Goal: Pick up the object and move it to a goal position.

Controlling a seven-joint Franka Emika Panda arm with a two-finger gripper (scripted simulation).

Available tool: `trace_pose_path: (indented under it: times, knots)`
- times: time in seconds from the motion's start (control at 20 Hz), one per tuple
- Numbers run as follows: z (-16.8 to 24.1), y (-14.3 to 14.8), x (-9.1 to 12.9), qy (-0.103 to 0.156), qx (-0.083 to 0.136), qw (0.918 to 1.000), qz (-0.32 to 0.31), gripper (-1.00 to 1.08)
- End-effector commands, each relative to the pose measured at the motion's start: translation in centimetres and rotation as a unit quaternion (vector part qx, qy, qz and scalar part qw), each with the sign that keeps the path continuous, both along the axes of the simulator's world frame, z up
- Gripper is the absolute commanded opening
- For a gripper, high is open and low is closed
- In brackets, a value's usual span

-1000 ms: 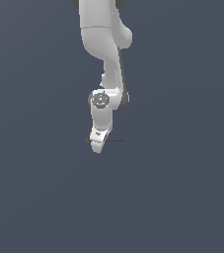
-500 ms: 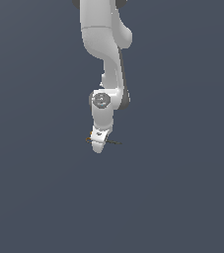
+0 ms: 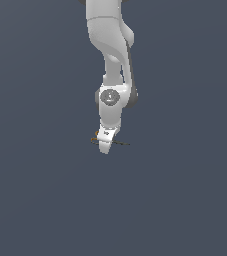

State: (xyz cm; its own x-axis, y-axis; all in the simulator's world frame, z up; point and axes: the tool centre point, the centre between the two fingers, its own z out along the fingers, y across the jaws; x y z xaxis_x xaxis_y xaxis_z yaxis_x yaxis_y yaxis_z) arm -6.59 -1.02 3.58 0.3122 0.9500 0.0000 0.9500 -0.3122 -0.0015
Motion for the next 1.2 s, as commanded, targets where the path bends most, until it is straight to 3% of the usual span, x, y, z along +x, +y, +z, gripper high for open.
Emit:
trace_pose_path:
  times: [0.0, 0.6, 1.15]
  knots:
    - [1.5, 1.5, 0.4, -0.001, 0.000, 1.0000, 0.000, -1.00]
    - [9.5, 9.4, 3.0, -0.001, 0.000, 1.0000, -0.002, -1.00]
    - [11.3, 11.1, 3.8, -0.001, 0.000, 1.0000, -0.002, -1.00]
